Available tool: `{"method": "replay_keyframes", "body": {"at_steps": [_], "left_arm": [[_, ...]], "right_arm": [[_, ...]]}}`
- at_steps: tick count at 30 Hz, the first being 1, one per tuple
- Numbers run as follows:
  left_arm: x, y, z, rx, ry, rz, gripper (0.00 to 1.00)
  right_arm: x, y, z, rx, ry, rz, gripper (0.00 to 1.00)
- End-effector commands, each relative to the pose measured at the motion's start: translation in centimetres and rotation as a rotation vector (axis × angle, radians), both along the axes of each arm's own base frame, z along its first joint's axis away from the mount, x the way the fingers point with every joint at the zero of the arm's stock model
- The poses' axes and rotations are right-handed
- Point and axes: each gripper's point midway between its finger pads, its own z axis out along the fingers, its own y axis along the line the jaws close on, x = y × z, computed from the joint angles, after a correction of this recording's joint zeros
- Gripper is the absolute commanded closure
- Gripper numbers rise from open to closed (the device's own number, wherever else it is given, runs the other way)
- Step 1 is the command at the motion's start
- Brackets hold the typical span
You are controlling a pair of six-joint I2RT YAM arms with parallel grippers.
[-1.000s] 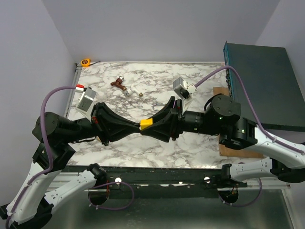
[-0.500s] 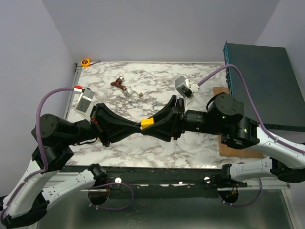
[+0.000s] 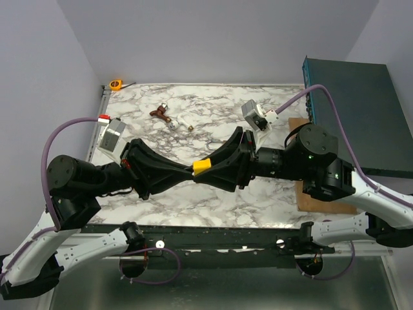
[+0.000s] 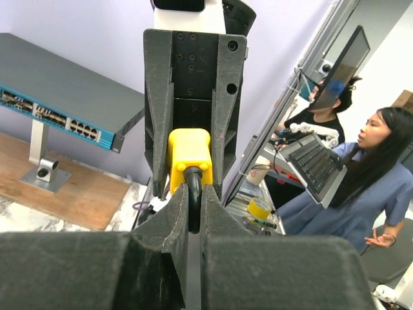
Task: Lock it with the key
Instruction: Lock the lock.
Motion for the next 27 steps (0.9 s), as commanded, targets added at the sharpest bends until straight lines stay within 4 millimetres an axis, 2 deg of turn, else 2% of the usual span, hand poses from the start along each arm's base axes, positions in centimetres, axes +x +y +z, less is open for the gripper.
{"method": "replay_keyframes", "body": {"at_steps": [1,7,10,14,19,25,27], "left_arm": [[1.7,-5.6,-5.9,0.17,0.156,-0.088,1.0],[1.9,-4.2,-4.9,0.153,0.082,-0.02,1.0],[2.1,-3.4,-4.3,0.135,0.052,0.011,1.0],[2.5,-2.3,-3.9,0.109,0.038,0.05,1.0],[2.8,-1.2,-3.3,0.078,0.028,0.097,1.0],[2.5,0.3,-2.6,0.053,0.005,0.129,1.0],[2.4,0.6,-2.5,0.051,0.0,0.137,1.0]], "right_arm": [[1.8,5.4,-6.1,-0.134,0.015,-0.022,0.99],[2.3,4.1,-5.6,-0.125,0.007,-0.071,0.99],[2.2,3.2,-4.8,-0.11,-0.004,-0.078,0.71],[2.1,2.0,-4.0,-0.092,-0.017,-0.089,0.49],[1.8,0.5,-3.1,-0.068,-0.038,-0.092,0.3],[1.8,-2.6,-2.3,-0.056,-0.064,-0.136,0.14],[1.7,-3.4,-2.1,-0.058,-0.071,-0.144,0.11]]}}
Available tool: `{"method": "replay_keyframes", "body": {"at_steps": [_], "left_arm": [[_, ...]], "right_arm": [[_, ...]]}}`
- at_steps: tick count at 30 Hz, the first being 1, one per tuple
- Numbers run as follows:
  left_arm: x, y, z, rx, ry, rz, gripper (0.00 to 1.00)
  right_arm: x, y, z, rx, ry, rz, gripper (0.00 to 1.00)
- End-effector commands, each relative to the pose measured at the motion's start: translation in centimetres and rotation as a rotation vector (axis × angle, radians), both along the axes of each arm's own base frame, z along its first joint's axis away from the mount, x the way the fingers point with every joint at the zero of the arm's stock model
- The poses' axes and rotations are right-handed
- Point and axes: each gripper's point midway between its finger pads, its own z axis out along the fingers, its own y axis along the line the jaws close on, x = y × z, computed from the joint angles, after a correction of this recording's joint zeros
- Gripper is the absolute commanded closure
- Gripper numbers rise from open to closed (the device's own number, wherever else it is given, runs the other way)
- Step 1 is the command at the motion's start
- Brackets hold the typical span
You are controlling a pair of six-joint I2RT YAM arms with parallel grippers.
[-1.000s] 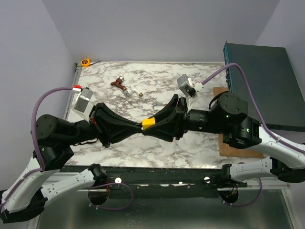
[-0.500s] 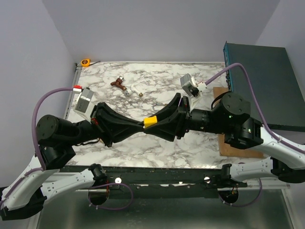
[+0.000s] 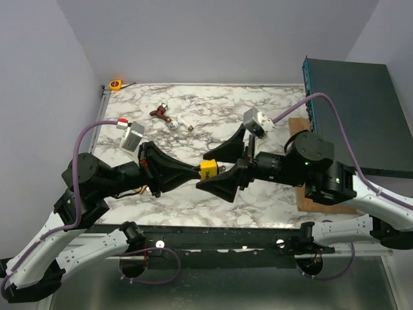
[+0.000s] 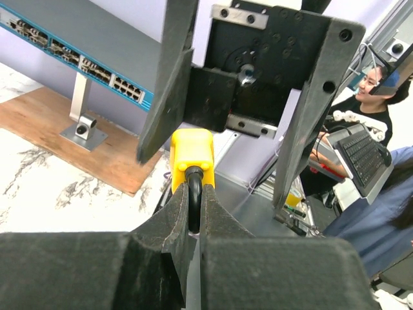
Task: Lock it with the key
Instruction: Lock the lock.
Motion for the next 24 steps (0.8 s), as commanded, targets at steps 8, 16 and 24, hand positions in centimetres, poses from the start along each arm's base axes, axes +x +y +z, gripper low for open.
{"method": "replay_keyframes", "body": {"at_steps": [8,16,24], "left_arm": [[-1.9,2.7,2.7,-0.071,-0.104,0.004,1.0],[-3.6,3.8,3.0,-0.077,-0.132,-0.031,1.0],[-4.6,4.4,3.2,-0.085,-0.143,-0.061,1.0]], "right_arm": [[-0.6,-3.3,0.1,-0.031,-0.033,-0.012,0.31],[-2.1,-3.3,0.9,-0.02,-0.044,0.07,0.51],[-2.8,-2.6,0.6,-0.035,-0.038,0.119,0.6]]}}
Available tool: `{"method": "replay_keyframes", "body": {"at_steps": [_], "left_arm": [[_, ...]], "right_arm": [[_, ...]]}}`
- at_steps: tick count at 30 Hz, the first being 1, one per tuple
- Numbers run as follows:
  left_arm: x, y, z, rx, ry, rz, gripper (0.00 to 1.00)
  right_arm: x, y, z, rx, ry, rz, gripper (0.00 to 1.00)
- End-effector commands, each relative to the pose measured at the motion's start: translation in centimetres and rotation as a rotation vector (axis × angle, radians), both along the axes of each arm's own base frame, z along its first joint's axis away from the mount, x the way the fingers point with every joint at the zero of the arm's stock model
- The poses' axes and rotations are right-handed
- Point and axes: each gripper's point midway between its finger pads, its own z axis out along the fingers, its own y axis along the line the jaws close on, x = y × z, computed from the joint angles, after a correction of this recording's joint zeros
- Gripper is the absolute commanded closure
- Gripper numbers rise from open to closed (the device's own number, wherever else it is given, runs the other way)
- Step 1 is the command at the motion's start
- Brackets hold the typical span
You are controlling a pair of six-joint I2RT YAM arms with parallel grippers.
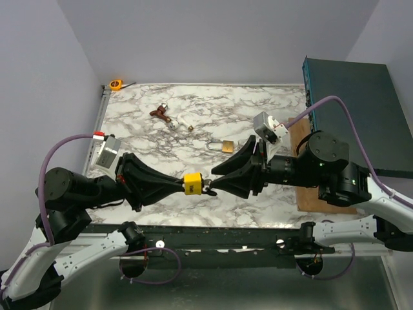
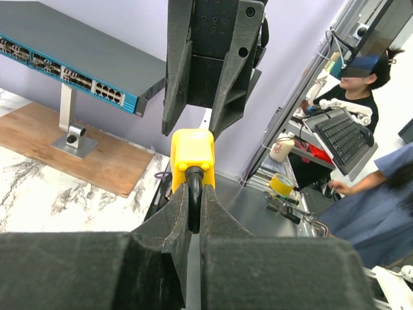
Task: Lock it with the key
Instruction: Lock the lock.
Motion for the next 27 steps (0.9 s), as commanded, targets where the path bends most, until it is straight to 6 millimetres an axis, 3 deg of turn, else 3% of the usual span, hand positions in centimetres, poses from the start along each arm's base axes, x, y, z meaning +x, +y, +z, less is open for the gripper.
{"method": "replay_keyframes", "body": {"at_steps": [1,15,24,27], "left_arm": [[-1.3,1.0,2.2,-0.057,-0.061,-0.024,1.0],[-1.2,1.0,2.4,-0.061,-0.057,-0.016,1.0],[-1.2,1.0,2.6,-0.069,-0.054,-0.017,1.0],[-1.3,1.1,2.7,-0.072,-0.053,-0.018,1.0]], "right_arm": [[-1.2,0.3,0.2,-0.01,-0.008,0.069,0.6],[-1.9,1.0,-0.6,-0.035,0.005,0.121,0.74],[-2.4,1.0,-0.8,-0.043,0.012,0.143,0.99],[-2.5,1.0,-0.9,-0.049,0.012,0.153,0.99]]}}
